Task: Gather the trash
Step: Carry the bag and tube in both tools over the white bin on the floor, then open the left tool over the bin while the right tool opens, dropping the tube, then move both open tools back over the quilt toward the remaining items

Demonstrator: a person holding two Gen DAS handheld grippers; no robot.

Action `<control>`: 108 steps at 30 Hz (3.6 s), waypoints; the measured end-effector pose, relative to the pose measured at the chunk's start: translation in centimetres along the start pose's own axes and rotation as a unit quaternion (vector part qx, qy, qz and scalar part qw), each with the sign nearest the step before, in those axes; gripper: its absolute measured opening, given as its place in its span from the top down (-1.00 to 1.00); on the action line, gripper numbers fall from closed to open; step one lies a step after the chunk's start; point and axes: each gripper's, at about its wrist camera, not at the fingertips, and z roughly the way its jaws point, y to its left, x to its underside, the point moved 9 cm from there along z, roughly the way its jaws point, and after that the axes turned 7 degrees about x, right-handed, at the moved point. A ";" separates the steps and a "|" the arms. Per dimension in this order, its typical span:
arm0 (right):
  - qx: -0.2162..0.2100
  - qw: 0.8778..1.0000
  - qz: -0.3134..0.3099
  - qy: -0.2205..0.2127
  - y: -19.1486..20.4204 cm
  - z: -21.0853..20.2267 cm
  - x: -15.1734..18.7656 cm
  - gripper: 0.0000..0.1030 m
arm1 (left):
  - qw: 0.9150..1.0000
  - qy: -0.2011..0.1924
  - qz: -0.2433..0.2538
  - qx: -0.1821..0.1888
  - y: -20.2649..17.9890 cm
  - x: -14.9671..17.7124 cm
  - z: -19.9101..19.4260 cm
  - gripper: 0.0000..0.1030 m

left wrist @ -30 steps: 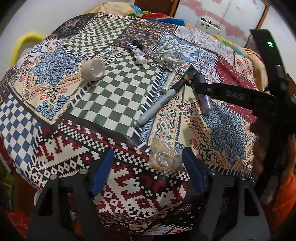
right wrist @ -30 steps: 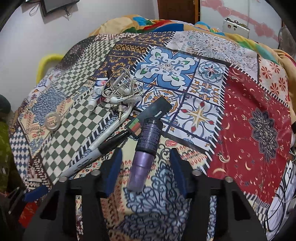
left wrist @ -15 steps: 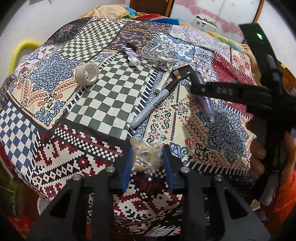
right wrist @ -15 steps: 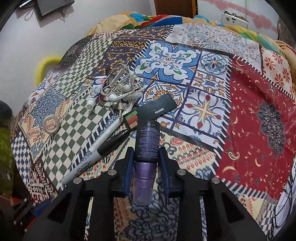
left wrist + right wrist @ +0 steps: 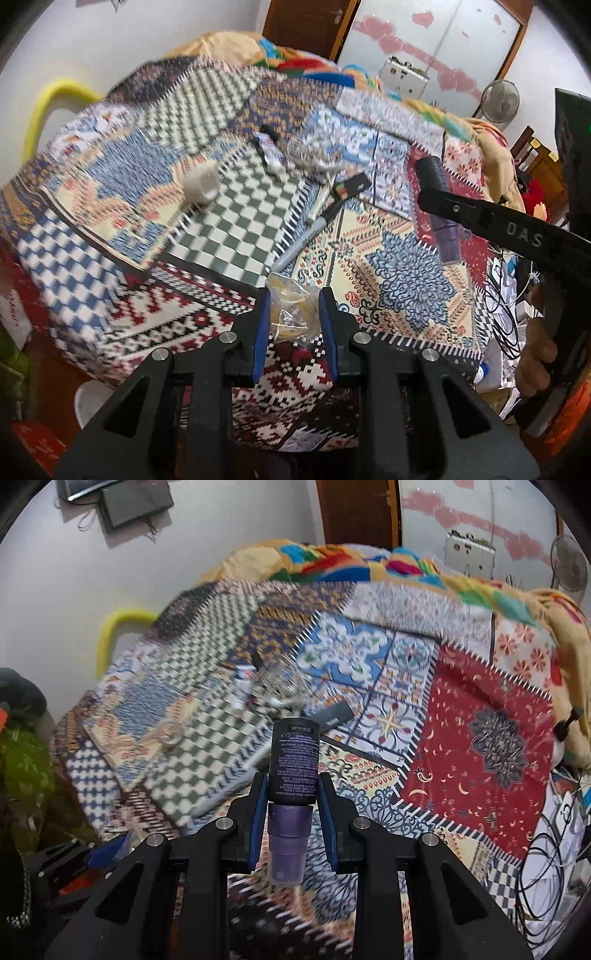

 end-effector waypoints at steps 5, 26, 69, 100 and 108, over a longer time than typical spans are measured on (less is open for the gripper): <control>-0.007 0.999 -0.011 -0.031 2.2 -4.2 -0.6 0.53 | 1.000 -0.028 -0.001 -0.009 0.1 -0.2 -4.7 0.51; -0.102 0.986 -0.084 -0.100 16.3 -15.6 1.5 0.53 | 0.985 -0.128 -0.040 -0.111 7.5 4.0 -23.5 0.51; -0.186 0.922 -0.272 0.201 41.6 2.2 19.8 0.53 | 0.940 0.071 -0.289 -0.167 33.9 24.5 -16.3 0.51; -0.204 0.936 -0.247 0.149 37.8 -3.7 15.0 0.44 | 0.946 0.018 -0.275 -0.172 30.5 19.4 -21.1 0.07; -0.203 0.953 -0.214 0.068 33.6 -9.0 10.7 0.44 | 0.954 -0.050 -0.215 -0.201 25.3 14.6 -26.1 0.07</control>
